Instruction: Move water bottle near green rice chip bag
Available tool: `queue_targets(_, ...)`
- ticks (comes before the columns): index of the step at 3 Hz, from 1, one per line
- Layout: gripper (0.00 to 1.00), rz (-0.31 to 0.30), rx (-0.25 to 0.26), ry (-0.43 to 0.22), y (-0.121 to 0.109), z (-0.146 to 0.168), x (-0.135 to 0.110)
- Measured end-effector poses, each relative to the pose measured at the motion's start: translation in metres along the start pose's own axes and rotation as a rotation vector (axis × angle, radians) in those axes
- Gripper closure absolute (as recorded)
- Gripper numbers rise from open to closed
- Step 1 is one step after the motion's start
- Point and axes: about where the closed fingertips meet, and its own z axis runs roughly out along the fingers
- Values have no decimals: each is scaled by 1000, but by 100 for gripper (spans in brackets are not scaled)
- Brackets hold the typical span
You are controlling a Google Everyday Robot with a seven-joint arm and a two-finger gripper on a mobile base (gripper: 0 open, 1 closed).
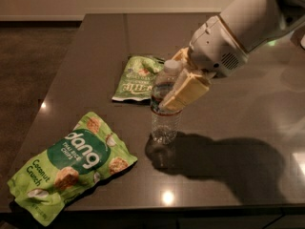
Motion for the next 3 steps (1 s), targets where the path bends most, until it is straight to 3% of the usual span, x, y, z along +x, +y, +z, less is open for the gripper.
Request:
queue_targets(1, 100, -12, -18, -3, 6, 8, -5)
queue_targets(3, 59, -14, -34, 4, 10, 20, -9)
